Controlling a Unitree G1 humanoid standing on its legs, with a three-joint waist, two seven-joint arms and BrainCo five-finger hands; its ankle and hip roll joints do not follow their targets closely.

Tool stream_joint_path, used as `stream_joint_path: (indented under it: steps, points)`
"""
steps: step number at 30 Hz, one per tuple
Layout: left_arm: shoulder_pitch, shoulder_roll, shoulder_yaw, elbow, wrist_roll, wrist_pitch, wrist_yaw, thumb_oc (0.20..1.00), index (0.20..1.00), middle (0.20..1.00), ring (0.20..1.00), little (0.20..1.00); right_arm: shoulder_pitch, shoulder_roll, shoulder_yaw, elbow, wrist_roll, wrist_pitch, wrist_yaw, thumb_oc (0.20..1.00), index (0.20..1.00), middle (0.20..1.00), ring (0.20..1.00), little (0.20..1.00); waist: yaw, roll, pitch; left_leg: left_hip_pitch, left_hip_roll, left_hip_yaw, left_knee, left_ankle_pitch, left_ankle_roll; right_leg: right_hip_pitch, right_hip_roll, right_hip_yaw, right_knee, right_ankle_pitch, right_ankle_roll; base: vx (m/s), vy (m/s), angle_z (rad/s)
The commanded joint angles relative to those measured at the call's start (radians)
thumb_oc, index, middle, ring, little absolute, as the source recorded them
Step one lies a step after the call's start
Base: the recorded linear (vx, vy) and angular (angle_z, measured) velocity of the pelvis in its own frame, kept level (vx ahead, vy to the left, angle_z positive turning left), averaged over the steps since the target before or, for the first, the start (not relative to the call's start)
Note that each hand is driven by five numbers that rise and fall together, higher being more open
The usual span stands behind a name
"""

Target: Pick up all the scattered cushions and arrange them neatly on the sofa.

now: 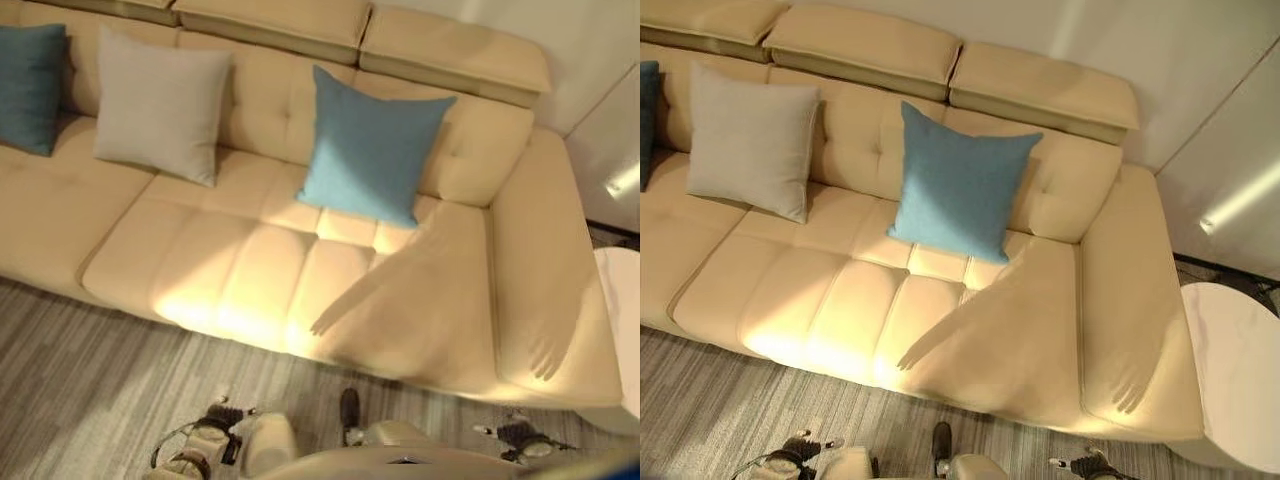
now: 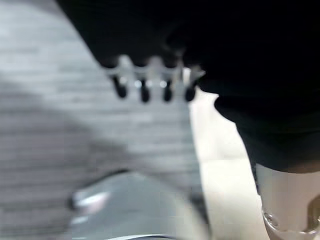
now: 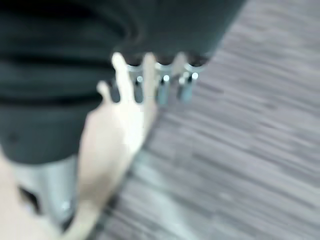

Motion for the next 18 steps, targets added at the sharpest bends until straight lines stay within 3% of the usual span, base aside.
stream_joint_path:
  steps: [1,6,8,10,11,18]
  points:
    - [-0.003,0.013,-0.029,-0.024,0.026,-0.013,0.004,1.000,1.000,1.000,1.000,1.000,-0.023,-0.014,-0.012,0.039,0.034,0.028,0.009,1.000,1.000,1.000,1.000,1.000,0.018,0.047,-0.074,-0.005,-0.020,0.039,-0.385,0.212,0.072,0.009,-0.064,0.054,0.060,-0.044,0.176,0.07,0.179,0.05]
    - [-0.001,0.015,-0.022,-0.010,0.035,-0.012,0.002,1.000,1.000,1.000,1.000,1.000,-0.049,-0.023,-0.016,0.035,0.029,0.030,0.005,1.000,1.000,1.000,1.000,1.000,0.027,0.056,-0.075,0.029,-0.039,0.069,-0.438,0.212,0.089,-0.005,-0.084,0.078,0.064,-0.020,0.206,0.02,0.144,-0.41]
    - [-0.001,0.021,-0.011,-0.007,0.039,-0.014,0.003,1.000,1.000,1.000,1.000,1.000,-0.075,-0.025,-0.007,0.036,0.012,0.027,0.003,1.000,1.000,1.000,1.000,1.000,0.037,0.062,-0.069,0.028,-0.041,0.108,-0.440,0.204,0.097,-0.042,-0.099,0.092,0.085,0.003,0.236,-0.04,0.153,-0.81]
    - [-0.001,0.024,-0.013,-0.007,0.040,-0.013,0.004,1.000,1.000,1.000,1.000,1.000,-0.078,-0.023,-0.008,0.035,0.014,0.029,0.004,1.000,1.000,1.000,1.000,1.000,0.040,0.067,-0.062,0.030,-0.035,0.119,-0.440,0.209,0.099,-0.064,-0.097,0.088,0.125,0.002,0.239,-0.07,0.071,-0.91]
    - [-0.002,0.031,-0.010,-0.010,0.040,-0.015,0.004,1.000,1.000,1.000,1.000,1.000,-0.085,-0.023,0.005,0.037,0.001,0.026,0.006,1.000,1.000,1.000,1.000,1.000,0.046,0.082,-0.054,0.024,-0.021,0.123,-0.440,0.218,0.100,-0.077,-0.092,0.065,0.201,-0.029,0.233,-0.12,0.072,-0.73]
    - [-0.022,0.025,0.003,0.002,0.035,-0.018,0.004,1.000,1.000,1.000,1.000,1.000,-0.064,-0.009,0.013,0.041,-0.002,0.014,0.011,1.000,1.000,1.000,1.000,1.000,0.046,0.068,-0.099,0.039,-0.020,0.121,-0.440,0.217,0.080,0.022,-0.108,0.036,0.048,-0.032,0.220,0.01,-0.030,0.08]
